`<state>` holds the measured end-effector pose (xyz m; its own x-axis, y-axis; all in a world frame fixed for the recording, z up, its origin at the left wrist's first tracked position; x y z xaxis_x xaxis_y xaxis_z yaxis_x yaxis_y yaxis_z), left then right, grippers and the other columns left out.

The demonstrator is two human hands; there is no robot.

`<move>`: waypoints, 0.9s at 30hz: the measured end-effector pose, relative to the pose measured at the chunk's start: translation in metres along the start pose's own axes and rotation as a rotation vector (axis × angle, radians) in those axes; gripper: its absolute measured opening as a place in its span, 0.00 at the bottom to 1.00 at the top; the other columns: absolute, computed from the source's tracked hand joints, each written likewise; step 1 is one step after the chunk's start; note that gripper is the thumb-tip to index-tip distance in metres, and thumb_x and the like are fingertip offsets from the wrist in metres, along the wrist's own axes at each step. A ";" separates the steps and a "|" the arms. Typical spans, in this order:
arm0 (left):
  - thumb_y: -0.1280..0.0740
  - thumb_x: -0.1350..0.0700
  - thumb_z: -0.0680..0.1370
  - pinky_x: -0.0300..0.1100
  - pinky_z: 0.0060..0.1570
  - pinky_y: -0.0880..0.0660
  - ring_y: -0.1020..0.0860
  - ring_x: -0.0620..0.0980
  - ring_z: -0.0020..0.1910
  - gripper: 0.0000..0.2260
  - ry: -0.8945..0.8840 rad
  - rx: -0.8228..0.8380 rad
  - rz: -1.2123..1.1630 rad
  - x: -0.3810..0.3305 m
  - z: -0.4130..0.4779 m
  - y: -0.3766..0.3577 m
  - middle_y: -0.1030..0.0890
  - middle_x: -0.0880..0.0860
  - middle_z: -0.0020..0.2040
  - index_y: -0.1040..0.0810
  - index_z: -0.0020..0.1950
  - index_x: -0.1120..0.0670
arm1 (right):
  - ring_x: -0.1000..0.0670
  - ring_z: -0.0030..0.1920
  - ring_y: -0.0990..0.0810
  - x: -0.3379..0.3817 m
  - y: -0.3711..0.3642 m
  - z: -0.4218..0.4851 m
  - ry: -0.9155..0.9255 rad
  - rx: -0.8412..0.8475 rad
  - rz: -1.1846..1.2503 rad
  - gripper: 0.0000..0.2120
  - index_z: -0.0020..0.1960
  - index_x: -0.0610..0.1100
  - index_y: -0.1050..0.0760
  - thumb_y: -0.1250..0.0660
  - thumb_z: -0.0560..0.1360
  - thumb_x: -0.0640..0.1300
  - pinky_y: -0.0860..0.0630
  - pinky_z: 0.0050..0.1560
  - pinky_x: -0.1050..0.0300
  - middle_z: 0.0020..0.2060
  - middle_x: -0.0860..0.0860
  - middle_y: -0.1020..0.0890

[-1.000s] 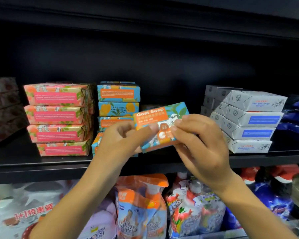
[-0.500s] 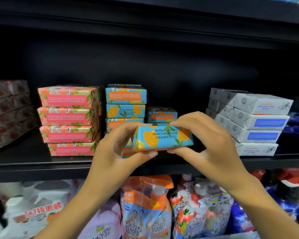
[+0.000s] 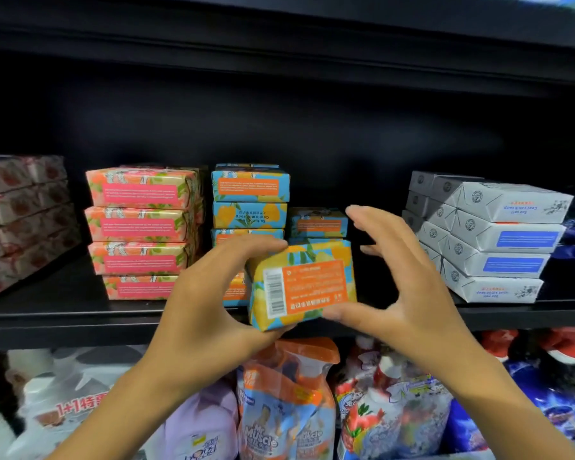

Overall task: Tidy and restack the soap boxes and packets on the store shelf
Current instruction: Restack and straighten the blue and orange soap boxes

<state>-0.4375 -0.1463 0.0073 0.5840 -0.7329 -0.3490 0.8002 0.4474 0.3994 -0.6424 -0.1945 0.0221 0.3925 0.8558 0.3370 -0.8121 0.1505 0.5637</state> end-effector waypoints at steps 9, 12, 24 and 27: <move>0.28 0.51 0.70 0.37 0.66 0.36 0.33 0.41 0.69 0.26 -0.126 0.043 0.109 0.006 -0.004 -0.003 0.29 0.40 0.66 0.31 0.66 0.48 | 0.60 0.52 0.24 0.012 0.001 0.006 -0.097 0.044 0.105 0.23 0.53 0.52 0.23 0.22 0.61 0.53 0.30 0.50 0.72 0.48 0.61 0.23; 0.24 0.39 0.60 0.36 0.65 0.33 0.34 0.38 0.69 0.41 0.136 0.085 -0.038 0.008 -0.009 0.002 0.32 0.35 0.69 0.38 0.71 0.37 | 0.60 0.51 0.25 0.017 -0.003 0.002 0.090 -0.093 -0.089 0.18 0.52 0.45 0.25 0.26 0.64 0.45 0.30 0.48 0.69 0.49 0.59 0.25; 0.21 0.48 0.55 0.39 0.51 0.22 0.19 0.43 0.53 0.28 0.318 -0.046 -0.233 0.008 -0.009 0.011 0.18 0.43 0.53 0.23 0.54 0.41 | 0.49 0.56 0.25 0.000 -0.034 -0.002 0.312 -0.234 -0.154 0.17 0.53 0.44 0.33 0.30 0.68 0.37 0.24 0.51 0.54 0.55 0.50 0.29; 0.23 0.45 0.57 0.29 0.49 0.25 0.20 0.39 0.53 0.28 0.275 -0.136 -0.075 0.013 -0.008 0.019 0.19 0.40 0.53 0.23 0.57 0.43 | 0.57 0.59 0.28 -0.012 -0.032 -0.006 0.116 -0.200 -0.090 0.19 0.58 0.44 0.30 0.29 0.70 0.48 0.30 0.58 0.64 0.56 0.54 0.28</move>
<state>-0.4138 -0.1433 0.0039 0.5229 -0.6086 -0.5969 0.8425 0.4755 0.2532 -0.6237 -0.2066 -0.0042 0.4244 0.8837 0.1973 -0.8500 0.3138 0.4231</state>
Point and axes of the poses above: each hand's wrist, its own z-axis towards the middle knuckle, its own y-axis out of the back of the hand, x = y × z, the point moved 1 cm from there along z, towards the middle knuckle
